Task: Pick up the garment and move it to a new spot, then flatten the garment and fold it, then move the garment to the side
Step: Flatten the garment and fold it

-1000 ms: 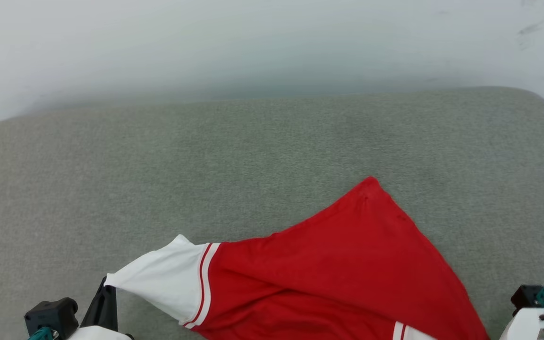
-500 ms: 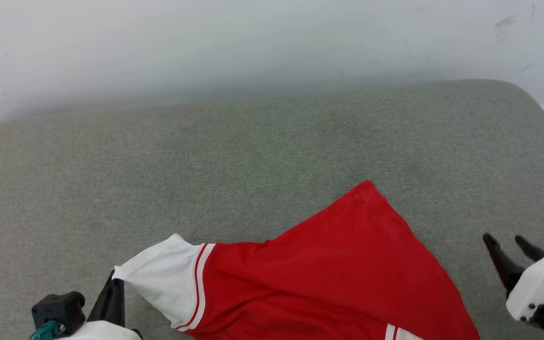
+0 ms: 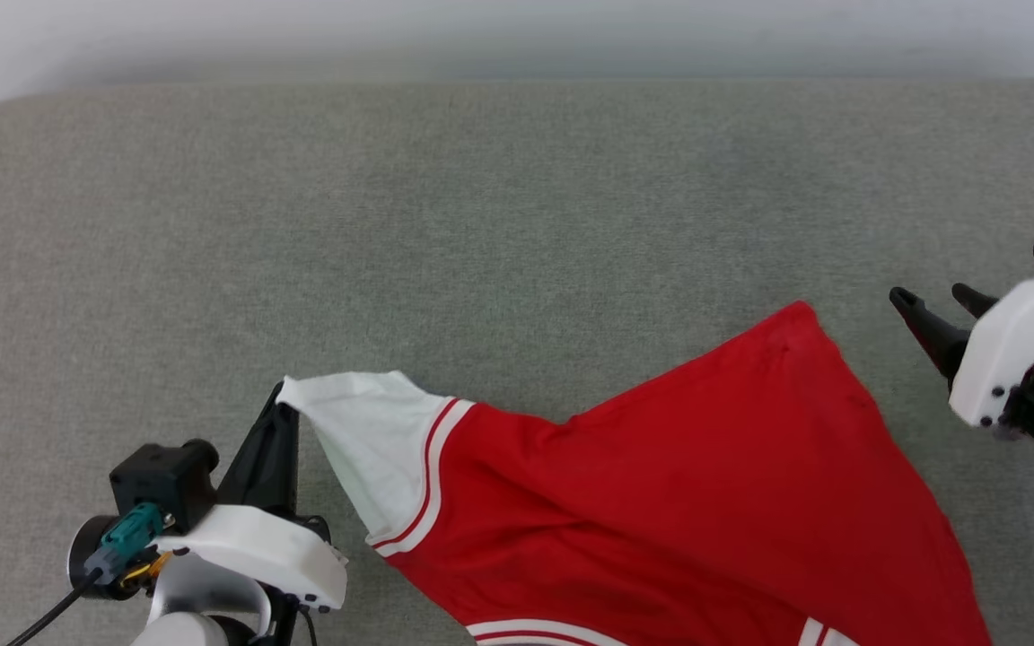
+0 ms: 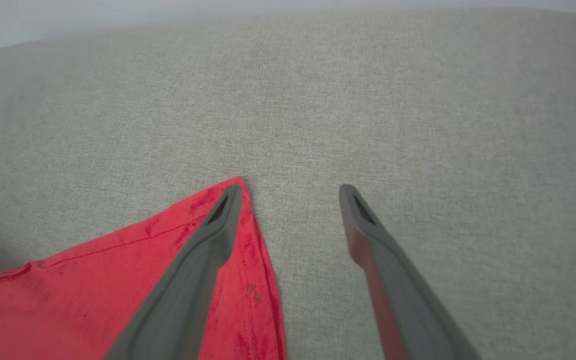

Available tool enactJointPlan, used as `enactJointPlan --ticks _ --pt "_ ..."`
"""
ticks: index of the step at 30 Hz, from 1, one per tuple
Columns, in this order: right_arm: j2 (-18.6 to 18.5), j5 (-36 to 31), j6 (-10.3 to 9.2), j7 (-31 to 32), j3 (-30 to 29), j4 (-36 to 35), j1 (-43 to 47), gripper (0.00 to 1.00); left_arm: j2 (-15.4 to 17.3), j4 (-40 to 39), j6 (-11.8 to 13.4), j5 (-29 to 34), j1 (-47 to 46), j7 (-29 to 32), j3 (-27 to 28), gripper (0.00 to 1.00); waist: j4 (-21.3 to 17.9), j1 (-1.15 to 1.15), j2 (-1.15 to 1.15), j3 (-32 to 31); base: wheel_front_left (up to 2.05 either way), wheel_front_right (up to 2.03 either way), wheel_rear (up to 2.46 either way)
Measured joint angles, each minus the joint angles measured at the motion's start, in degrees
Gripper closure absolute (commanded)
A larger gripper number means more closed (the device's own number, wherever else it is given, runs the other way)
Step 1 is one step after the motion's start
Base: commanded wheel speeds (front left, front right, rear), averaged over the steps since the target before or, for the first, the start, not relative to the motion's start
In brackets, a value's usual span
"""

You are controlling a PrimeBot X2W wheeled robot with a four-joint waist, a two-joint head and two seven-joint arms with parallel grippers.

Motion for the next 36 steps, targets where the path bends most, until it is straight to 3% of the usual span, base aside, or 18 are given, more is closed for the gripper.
enactJointPlan --ticks 4,7,16,18,19,20,29,36 --pt "-1.2 1.3 0.0 12.6 2.5 3.4 -6.0 0.0 -0.7 0.8 -1.0 0.7 -2.8 -0.4 -0.9 1.0 2.2 0.01 0.0 2.8 0.0 0.0 0.0" --pt "-1.4 1.3 0.0 18.1 4.2 4.8 -9.1 0.0 -1.5 1.3 -1.6 1.0 -4.4 -0.7 -1.7 1.0 3.7 0.01 0.0 4.8 0.0 0.0 0.0" --pt "-1.6 2.2 -0.01 24.5 9.4 10.7 -13.1 0.0 -3.6 4.3 -3.3 1.1 -7.6 -1.7 -3.2 1.0 6.5 0.0 0.0 9.0 0.0 0.0 0.0" --pt "-1.9 2.7 -0.01 24.9 10.4 11.5 -13.8 0.82 -3.8 4.9 -3.4 1.1 -7.6 -2.0 -3.4 1.0 6.6 0.0 0.0 9.0 0.0 0.0 0.0" --pt "-1.9 3.0 -0.02 24.9 10.7 11.9 -13.8 0.82 -3.9 5.2 -3.6 0.8 -7.7 -2.2 -3.4 1.0 6.6 0.0 0.0 8.8 0.0 0.0 0.0" --pt "-1.9 3.4 -0.03 24.9 11.0 12.3 -13.9 1.0 -3.9 5.5 -3.7 0.7 -7.7 -2.2 -3.4 1.0 6.6 0.0 0.0 8.6 0.0 0.0 0.0" --pt "-1.3 4.5 -0.09 18.5 15.3 14.2 -13.8 1.0 -3.7 7.7 -3.5 -1.3 -7.2 -3.6 -1.2 1.0 5.4 0.0 0.0 4.7 0.0 0.0 0.0" --pt "0.7 3.0 0.0 6.0 15.8 14.7 -14.5 1.0 -2.2 8.7 -3.1 -3.4 -8.0 -4.3 2.7 1.0 2.8 0.0 0.0 -1.0 0.0 0.0 0.0"
